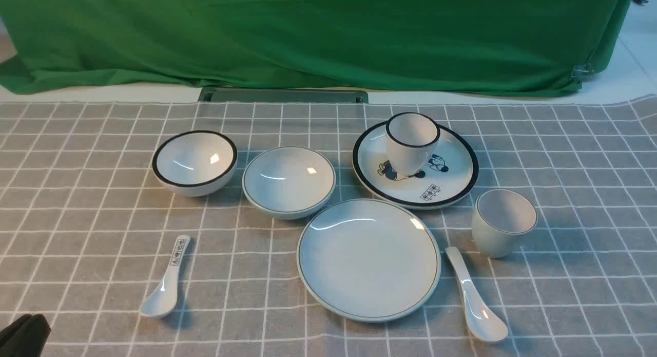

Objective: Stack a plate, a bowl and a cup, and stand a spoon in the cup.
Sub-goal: Use the left arm to grab a blue rice bowl, then use the left arm to put the blue rice bowl into the blue large plate in the middle, then use the right arm to grab a blue teacup, then use the right arm to put the blue teacup into the blue rice bowl in the middle

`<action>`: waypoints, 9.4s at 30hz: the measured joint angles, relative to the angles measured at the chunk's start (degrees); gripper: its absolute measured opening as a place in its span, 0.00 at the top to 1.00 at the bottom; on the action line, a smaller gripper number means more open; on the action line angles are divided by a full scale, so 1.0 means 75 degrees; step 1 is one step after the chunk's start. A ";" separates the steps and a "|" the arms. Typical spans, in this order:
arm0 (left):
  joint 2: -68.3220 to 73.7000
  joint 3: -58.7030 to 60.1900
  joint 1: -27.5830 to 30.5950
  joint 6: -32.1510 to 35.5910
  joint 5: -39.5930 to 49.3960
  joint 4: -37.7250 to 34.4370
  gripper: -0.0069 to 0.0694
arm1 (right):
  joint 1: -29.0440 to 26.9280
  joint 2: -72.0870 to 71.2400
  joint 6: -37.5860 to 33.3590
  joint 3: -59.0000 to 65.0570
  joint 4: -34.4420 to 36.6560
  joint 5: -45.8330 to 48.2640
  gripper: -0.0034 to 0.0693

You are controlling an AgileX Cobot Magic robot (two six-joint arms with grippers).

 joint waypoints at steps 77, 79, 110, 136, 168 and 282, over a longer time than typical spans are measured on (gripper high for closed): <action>0.7884 -0.5896 -0.2905 0.2559 0.4210 -0.1727 0.89 | 0.0000 0.0000 0.0896 0.0000 0.0692 -0.0776 0.62; 0.7909 -0.6066 -0.2905 0.2565 0.4577 -0.1553 0.89 | 0.0000 0.0000 0.1805 0.0000 0.1039 -0.1567 0.62; 1.4379 -1.1835 -0.2890 0.6790 0.5882 0.0131 0.73 | 0.0484 0.4004 -0.1078 -0.5597 0.1231 0.4765 0.82; 1.6276 -1.2352 -0.2727 0.9037 0.4802 0.1079 0.58 | 0.0523 0.4004 -0.1084 -0.5608 0.1225 0.4859 0.81; 1.4028 -1.0504 -0.5520 0.6016 0.4462 0.0894 0.86 | 0.0523 0.4007 -0.1088 -0.5631 0.1240 0.5062 0.78; 0.3633 -0.4798 -0.5801 0.0372 0.2342 0.0636 0.90 | 0.5022 1.5277 0.0207 -1.2282 -0.0403 0.5014 0.65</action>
